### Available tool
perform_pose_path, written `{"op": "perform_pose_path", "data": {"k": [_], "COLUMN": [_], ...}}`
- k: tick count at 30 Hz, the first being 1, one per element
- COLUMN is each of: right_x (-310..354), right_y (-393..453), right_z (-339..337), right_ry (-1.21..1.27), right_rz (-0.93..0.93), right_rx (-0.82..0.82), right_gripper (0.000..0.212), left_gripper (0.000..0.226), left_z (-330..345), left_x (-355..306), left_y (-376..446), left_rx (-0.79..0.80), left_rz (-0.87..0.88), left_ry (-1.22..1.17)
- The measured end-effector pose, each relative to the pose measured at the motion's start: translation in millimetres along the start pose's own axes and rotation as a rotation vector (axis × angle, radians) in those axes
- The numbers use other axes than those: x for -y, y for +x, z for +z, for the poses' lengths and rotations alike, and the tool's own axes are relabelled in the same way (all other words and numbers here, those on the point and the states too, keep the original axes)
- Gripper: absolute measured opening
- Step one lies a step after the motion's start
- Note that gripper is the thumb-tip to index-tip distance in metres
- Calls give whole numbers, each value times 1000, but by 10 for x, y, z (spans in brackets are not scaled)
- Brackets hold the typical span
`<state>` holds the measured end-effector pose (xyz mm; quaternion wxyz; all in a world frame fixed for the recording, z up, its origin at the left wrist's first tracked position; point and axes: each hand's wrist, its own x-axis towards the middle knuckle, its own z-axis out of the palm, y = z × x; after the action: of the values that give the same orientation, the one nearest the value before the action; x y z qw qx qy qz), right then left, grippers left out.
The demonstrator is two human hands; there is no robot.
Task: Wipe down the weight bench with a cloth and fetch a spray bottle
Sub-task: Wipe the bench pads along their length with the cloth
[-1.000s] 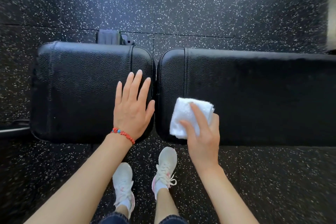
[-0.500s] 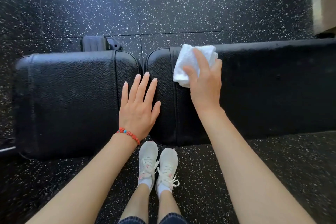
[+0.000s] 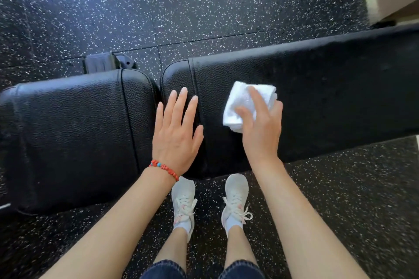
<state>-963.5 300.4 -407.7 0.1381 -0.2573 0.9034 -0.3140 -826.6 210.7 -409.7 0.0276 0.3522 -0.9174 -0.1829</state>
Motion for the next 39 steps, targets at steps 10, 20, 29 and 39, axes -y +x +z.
{"op": "perform_pose_path", "data": {"k": [10, 20, 29, 39], "right_x": [-400, -248, -555, -602], "right_y": [-491, 419, 306, -80], "right_z": [-417, -286, -563, -617], "right_ry": [-4, 132, 45, -49], "right_rz": [-23, 34, -10, 153], "right_rx": [138, 89, 142, -31], "right_gripper": [45, 37, 43, 51], "left_gripper": [55, 56, 51, 51], "left_z": [140, 204, 225, 372], "left_x": [-308, -402, -600, -745], "left_y": [122, 139, 219, 298], "left_rx": [24, 2, -41, -51], "left_rz": [-21, -80, -90, -32], "left_ry": [22, 50, 58, 99]}}
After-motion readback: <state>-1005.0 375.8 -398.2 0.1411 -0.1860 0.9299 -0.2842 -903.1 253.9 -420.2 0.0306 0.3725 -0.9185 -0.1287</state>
